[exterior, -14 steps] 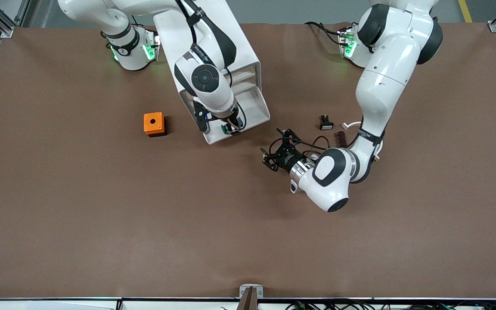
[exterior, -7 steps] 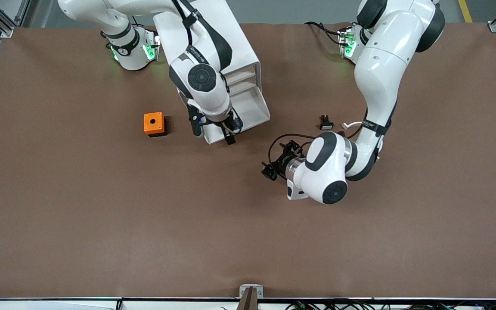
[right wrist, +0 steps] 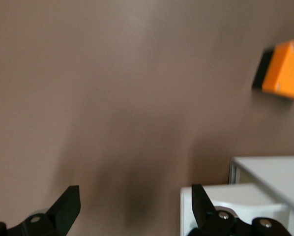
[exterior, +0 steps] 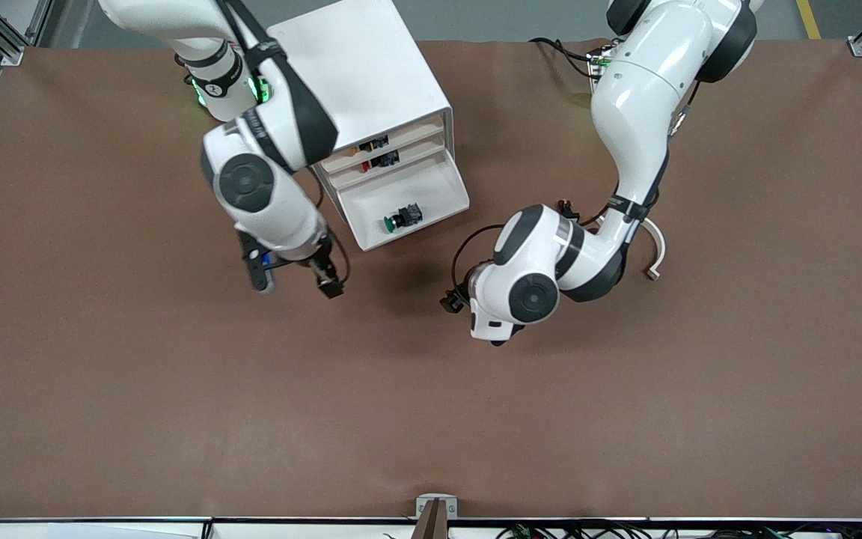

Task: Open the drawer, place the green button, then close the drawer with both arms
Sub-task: 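Withdraw the right gripper while the left gripper pushes the drawer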

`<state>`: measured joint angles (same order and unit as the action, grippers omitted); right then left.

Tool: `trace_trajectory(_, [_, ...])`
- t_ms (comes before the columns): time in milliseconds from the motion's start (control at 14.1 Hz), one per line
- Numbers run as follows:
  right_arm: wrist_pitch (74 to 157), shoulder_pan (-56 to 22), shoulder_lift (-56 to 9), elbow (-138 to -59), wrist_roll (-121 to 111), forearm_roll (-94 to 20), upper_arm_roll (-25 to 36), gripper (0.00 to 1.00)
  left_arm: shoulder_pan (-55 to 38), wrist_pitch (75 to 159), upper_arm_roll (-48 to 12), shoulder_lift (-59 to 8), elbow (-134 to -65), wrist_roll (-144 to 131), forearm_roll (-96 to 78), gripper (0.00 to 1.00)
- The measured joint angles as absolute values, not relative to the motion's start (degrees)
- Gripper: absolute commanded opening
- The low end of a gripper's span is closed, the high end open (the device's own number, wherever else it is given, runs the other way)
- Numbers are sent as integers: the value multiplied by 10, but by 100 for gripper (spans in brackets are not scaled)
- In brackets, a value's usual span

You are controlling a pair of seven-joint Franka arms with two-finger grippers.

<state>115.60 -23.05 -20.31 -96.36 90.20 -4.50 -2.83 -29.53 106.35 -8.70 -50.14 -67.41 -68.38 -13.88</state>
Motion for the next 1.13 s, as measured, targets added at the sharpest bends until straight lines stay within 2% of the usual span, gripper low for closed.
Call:
trace_trajectory(354, [1134,-124,-180,-955,682,-47,-28,100,-346,1092,-87,-501,-677,-701,-47,99])
trace_trajectory(1133, [1069,38,-120,-954,220,-46,-28,100,-424,1100,-88,-501,-686,-705,-38,99])
